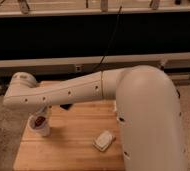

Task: Place the pepper in the ceramic cup

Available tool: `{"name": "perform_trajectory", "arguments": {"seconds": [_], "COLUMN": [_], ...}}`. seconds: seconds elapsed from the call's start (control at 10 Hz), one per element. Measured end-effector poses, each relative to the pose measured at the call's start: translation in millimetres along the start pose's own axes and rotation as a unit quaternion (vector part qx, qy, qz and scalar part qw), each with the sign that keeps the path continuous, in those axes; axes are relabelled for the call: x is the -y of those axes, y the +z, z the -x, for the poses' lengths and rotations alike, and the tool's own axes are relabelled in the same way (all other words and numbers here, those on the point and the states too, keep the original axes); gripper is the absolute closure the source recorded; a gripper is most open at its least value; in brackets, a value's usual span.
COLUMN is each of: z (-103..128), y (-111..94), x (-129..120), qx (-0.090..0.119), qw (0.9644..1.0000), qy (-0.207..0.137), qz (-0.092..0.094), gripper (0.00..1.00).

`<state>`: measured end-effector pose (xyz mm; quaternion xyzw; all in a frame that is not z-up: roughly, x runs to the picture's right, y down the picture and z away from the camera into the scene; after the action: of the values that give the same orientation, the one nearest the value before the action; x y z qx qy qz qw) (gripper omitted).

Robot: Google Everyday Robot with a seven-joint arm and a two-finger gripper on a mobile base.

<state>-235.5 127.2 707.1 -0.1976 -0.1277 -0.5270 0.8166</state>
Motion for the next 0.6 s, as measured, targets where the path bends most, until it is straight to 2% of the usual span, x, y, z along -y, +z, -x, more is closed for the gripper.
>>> {"name": "perform_trajectory", "arguments": {"seconds": [0.6], "z": [0.5], "y": [-0.3], "x": [-2.9], "qx": [-0.003], "qw": [0.9999], "qy": [0.016], "qz": [0.004], "gripper": [0.95]}}
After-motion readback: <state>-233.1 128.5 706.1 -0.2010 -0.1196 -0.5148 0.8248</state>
